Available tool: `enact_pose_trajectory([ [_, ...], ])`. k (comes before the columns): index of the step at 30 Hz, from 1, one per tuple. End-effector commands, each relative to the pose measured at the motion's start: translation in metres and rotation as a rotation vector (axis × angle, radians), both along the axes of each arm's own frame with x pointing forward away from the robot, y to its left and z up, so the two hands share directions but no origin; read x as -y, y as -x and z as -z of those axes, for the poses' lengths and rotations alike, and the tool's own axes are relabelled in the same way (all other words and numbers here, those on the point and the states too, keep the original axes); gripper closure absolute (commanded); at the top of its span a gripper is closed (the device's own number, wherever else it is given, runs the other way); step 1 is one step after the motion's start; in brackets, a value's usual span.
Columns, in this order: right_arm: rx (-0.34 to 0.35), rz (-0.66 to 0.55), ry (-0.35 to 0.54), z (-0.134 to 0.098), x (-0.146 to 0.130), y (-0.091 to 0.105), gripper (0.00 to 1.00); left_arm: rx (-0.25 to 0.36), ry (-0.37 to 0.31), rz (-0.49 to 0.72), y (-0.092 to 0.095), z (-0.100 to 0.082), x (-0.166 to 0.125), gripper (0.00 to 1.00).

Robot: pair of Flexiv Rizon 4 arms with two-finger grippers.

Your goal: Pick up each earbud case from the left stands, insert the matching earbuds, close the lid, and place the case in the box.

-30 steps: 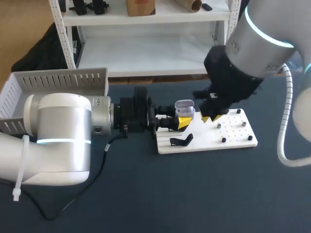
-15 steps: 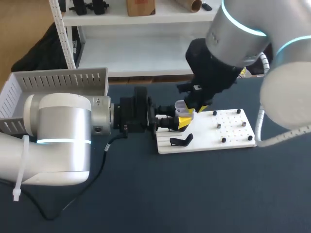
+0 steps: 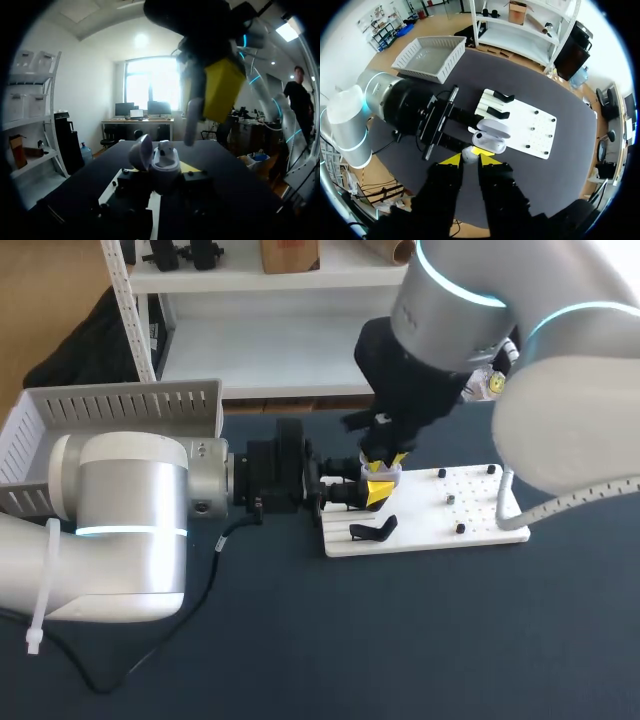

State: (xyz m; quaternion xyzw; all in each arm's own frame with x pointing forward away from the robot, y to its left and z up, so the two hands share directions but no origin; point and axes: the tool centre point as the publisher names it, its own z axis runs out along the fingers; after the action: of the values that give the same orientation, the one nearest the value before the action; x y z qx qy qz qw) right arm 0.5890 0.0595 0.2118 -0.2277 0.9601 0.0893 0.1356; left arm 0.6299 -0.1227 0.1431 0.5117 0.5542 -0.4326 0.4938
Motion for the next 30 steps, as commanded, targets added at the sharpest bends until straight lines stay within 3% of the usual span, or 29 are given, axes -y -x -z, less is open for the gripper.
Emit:
enact_pose_trajectory([
  [1,0.013,-0.002,0.009,0.0029,-0.006,-0.001,1.0,0.003,0.005,-0.002,0.0004,0.0013,-0.0003,1.0],
  [22,0.018,0.004,0.0,0.0049,-0.0051,-0.0005,1.0,0.003,0.005,-0.002,0.0004,0.0013,-0.0003,1.0],
  [30,0.011,-0.034,0.041,0.0095,-0.0011,-0.0088,1.0,0.003,0.005,-0.002,0.0004,0.0013,-0.0003,1.0],
])
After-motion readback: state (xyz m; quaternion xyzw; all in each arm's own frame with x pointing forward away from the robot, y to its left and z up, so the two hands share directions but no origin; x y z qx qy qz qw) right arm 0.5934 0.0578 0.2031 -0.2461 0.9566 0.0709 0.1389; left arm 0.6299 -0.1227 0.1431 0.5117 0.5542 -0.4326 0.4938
